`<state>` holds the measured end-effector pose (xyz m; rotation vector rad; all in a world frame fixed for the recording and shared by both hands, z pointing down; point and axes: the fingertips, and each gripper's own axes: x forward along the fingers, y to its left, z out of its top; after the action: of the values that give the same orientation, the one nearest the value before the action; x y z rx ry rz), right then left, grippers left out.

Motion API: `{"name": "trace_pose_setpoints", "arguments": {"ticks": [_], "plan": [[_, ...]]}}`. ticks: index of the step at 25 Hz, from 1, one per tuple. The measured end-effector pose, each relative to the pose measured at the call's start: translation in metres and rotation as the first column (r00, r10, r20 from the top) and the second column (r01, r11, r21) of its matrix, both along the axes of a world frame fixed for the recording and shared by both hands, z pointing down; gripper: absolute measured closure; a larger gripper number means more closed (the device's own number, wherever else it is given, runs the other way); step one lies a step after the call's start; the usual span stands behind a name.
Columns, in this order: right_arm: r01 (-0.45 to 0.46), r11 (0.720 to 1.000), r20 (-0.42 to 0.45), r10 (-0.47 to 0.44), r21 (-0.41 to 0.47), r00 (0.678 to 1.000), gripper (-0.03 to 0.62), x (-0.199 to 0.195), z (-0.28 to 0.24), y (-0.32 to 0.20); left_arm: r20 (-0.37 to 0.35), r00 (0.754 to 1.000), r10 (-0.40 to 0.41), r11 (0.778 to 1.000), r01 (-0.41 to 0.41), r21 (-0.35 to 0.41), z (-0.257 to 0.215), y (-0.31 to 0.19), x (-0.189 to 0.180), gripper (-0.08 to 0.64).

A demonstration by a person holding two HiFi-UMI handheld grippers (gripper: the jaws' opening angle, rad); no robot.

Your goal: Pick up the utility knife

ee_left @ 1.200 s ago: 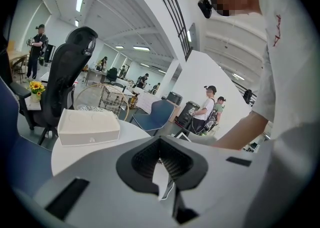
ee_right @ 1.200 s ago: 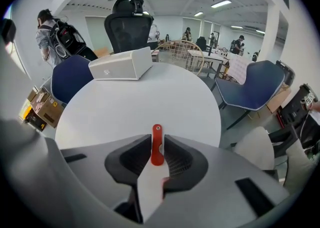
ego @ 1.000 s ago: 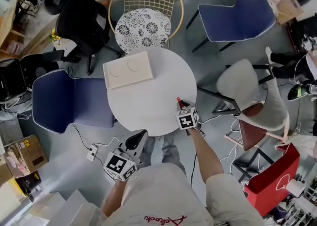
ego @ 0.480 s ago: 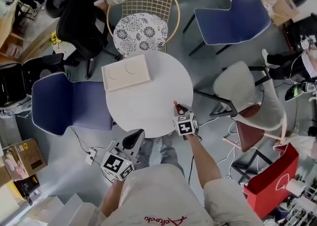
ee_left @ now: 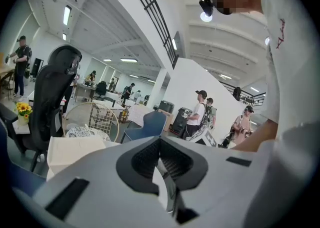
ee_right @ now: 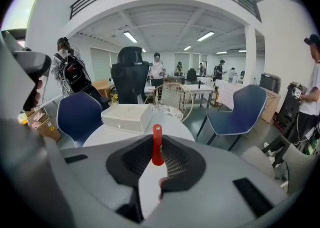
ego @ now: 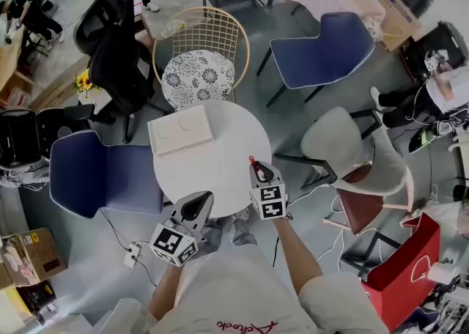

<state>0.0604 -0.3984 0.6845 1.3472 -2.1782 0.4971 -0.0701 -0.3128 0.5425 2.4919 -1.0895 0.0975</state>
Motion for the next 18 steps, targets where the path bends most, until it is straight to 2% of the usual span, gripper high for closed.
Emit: {"name": "trace_pose_setpoints", "arguments": {"ticks": [5,14,18], "plan": [[0.053,0.990,-0.019,-0.051,0.131,0.999,0.526,-0.007,-0.053,0.013,-0.003,1.000,0.020,0.997,-0.019,0.072,-0.024,-0.004,0.007,0.546],[0.044,0.962,0.045,-0.058,0.268,0.997,0.526,0.003,-0.118,0.049,-0.003,0.999,0.040,0.984,-0.039,0.176,-0.060,0.001,0.029,0.546],[0.048,0.950,0.069,-0.073,0.308,0.995,0.526,0.009,-0.140,0.059,0.008,0.999,0.034,0.979,-0.035,0.200,-0.067,0.006,0.039,0.546]]}}
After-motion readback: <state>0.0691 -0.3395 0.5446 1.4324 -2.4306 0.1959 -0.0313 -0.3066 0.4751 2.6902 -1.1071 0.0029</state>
